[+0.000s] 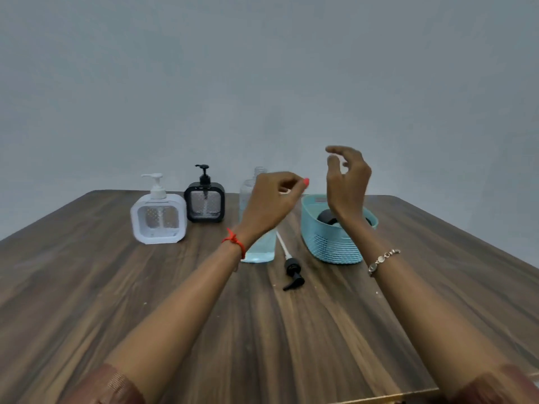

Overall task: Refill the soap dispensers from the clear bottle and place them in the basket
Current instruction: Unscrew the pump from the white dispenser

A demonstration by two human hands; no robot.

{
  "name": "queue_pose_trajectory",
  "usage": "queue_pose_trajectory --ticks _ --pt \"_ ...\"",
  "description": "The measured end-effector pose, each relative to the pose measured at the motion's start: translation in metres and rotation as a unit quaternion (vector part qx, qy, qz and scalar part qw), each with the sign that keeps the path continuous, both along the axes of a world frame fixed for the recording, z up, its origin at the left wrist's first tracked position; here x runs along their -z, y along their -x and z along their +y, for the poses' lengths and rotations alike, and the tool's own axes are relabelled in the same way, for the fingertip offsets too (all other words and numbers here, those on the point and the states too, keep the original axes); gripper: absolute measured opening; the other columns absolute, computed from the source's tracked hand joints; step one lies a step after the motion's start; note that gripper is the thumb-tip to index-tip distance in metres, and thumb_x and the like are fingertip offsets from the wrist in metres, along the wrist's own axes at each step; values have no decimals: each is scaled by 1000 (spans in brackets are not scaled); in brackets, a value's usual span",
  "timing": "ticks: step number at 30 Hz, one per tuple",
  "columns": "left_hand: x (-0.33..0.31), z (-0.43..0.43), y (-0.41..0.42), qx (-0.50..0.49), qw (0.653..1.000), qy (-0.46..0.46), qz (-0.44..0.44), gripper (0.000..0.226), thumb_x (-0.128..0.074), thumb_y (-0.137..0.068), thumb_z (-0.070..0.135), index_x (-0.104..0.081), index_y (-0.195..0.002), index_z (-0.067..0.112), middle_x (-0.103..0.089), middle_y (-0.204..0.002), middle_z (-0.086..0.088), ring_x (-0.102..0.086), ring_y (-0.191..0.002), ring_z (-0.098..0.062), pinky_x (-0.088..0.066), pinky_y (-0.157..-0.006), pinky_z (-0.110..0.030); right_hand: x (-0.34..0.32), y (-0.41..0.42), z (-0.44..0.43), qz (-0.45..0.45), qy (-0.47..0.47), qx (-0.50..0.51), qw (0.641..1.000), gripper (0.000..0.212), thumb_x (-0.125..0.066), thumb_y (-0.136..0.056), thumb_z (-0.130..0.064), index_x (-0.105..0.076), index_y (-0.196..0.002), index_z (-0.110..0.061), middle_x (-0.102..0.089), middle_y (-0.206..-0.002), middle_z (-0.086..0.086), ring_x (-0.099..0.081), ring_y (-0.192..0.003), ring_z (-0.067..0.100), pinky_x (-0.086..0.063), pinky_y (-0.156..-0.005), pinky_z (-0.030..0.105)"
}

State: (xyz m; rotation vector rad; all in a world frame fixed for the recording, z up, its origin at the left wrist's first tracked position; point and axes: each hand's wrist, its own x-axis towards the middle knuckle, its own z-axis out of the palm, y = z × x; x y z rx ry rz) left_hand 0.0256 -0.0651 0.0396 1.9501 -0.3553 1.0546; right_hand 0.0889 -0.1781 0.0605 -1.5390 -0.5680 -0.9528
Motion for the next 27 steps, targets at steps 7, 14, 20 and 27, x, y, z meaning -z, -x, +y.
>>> queue_pose_trajectory --ticks 7,14,20,27 --pt "17 104 47 -160 969 132 -138 20 -52 -88 21 -64 -99 8 -64 -100 2 -60 -96 -9 -48 -83 -21 0 50 102 -92 53 -125 986 23 -48 -82 -4 -66 -97 0 -67 -100 9 -57 -91 10 -41 -73 5" --pt "71 207 43 -217 935 249 132 71 -62 -75 60 -48 -125 12 -47 -128 2 -50 -113 -14 -40 -101 -33 49 58 187 112 199 -195 954 41 -52 -87 -7 -47 -127 -2 -53 -127 12 -50 -117 23 -41 -96 25" --pt "100 256 26 -209 905 256 269 111 -63 -55 70 -29 -141 10 -39 -145 -8 -45 -127 -25 -38 -106 -46 76 35 225 278 278 -242 887 48 -57 -87 -8 -38 -130 0 -46 -135 17 -49 -119 28 -39 -84 25" --pt "104 281 8 -165 916 262 256 81 -75 -61 49 -48 -128 11 -61 -122 -7 -61 -110 -23 -49 -96 -43 81 14 257 303 300 -277 861 52 -63 -84 -3 -38 -130 -1 -51 -123 12 -52 -109 22 -39 -87 24"
